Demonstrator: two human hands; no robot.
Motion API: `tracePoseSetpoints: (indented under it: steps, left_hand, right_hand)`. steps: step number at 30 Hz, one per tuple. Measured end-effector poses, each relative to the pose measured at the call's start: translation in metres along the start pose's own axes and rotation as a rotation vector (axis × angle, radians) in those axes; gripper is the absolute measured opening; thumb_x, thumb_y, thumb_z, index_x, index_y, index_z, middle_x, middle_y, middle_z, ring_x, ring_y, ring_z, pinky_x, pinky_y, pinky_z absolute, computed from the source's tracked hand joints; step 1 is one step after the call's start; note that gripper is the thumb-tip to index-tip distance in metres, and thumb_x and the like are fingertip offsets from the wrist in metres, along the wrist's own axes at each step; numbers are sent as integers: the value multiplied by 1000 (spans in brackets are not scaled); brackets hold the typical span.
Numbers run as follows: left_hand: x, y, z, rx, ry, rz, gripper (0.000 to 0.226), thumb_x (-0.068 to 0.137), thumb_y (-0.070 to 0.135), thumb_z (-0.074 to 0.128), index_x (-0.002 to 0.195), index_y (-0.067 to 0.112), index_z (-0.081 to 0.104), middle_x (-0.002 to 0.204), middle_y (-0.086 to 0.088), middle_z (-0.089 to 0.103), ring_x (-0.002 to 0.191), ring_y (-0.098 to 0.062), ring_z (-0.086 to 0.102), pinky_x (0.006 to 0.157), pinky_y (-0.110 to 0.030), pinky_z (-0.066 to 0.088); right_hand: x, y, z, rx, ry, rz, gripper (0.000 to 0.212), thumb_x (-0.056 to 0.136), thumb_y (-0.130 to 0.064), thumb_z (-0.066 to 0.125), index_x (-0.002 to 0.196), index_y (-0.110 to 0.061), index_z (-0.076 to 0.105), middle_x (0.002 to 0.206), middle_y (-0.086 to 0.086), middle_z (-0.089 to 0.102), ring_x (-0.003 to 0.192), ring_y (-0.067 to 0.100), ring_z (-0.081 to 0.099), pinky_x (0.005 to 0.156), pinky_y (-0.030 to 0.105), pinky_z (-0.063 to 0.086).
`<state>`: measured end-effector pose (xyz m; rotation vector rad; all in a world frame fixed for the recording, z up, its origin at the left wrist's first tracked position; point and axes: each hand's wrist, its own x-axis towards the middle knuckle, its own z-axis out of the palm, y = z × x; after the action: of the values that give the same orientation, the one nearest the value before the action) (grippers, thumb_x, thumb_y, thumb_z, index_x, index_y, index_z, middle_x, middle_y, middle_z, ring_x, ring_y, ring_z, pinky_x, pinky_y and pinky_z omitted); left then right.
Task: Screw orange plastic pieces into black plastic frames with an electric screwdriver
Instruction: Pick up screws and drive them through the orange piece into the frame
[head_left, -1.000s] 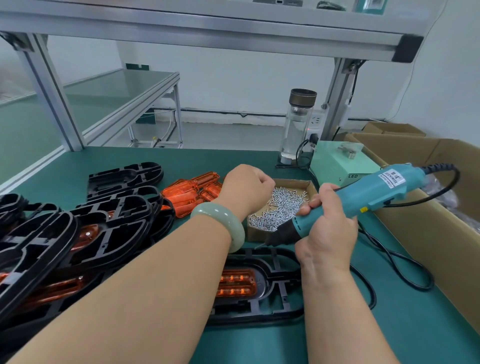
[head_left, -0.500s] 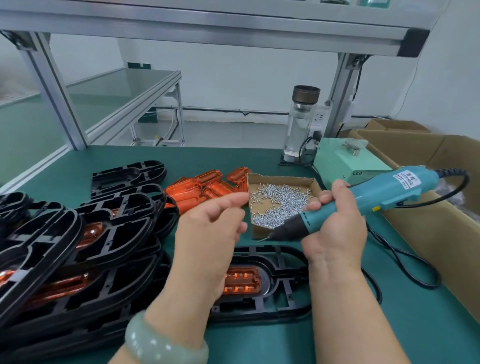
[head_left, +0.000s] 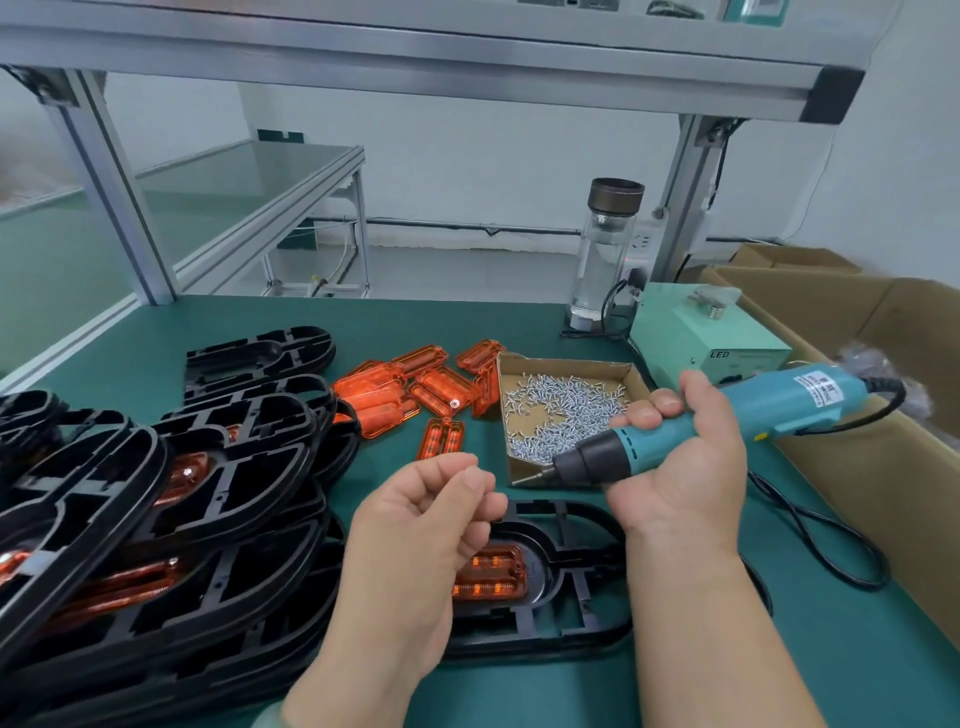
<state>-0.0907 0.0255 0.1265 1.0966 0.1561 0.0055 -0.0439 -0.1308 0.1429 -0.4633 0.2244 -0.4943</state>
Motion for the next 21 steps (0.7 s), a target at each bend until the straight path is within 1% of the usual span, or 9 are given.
tracePoseSetpoints:
  steps: [2,4,7,9,15,17,19,20,21]
  left_hand:
    - [1,-2,0,-36,5,-25,8,83,2,63,85,9,66,68,-4,68,60,-10,65,49,-16,50]
    - [3,-6,-2,-34,12,-26,14,84,-1,61,82,11,67,65,-2,66,58,-9,64,49,-16,49]
    - [4,-9,-4,16,8,23,29,84,-1,60,71,21,74,61,0,63,58,-8,59,54,-19,47]
    - [4,-10,-5,49,-9,64,32,84,1,60,72,27,75,61,1,62,59,-7,57,58,-21,46]
    - [3,-9,-4,26,-20,85,27,84,0,62,81,25,74,67,3,65,60,-8,61,56,-17,51]
    - [2,-8,-5,28,-19,103,22,77,7,68,78,27,75,66,3,66,61,-7,62,55,-16,51]
    - [0,-5,-6,23,-31,120,13,69,19,69,75,29,75,67,1,68,63,-8,65,55,-16,51]
    - [-1,-4,-7,21,-37,122,12,69,21,68,76,28,75,70,0,70,65,-9,67,55,-16,51]
    - [-1,-4,-7,23,-42,122,12,72,18,68,76,27,75,72,-2,71,67,-11,68,56,-16,51]
  right_hand:
    - [0,0,0,11,12,4,23,96,-18,55,76,-21,45,55,-9,46,44,7,43,57,23,38]
    - [0,1,1,18,23,10,23,95,-18,55,75,-21,45,55,-9,46,44,7,43,56,22,38]
    - [-1,3,0,27,30,27,21,96,-19,55,77,-22,45,56,-10,46,43,6,43,53,19,39]
    - [-1,4,0,24,34,33,20,96,-19,55,78,-22,45,56,-10,46,43,6,43,51,18,40]
    - [-9,2,4,2,37,-2,19,96,-20,56,80,-22,46,57,-10,46,44,6,43,55,21,39]
    - [-14,1,8,-2,43,-24,19,95,-19,57,79,-22,47,56,-10,47,44,6,44,55,21,40]
    - [-18,0,10,11,48,-39,20,95,-19,58,78,-22,47,56,-10,47,44,6,44,53,18,42]
    - [-19,0,10,18,46,-45,21,95,-19,57,77,-21,47,56,-10,47,43,6,44,52,17,42]
    - [-21,0,9,23,41,-49,23,96,-19,57,76,-21,47,56,-10,47,43,6,44,52,17,43]
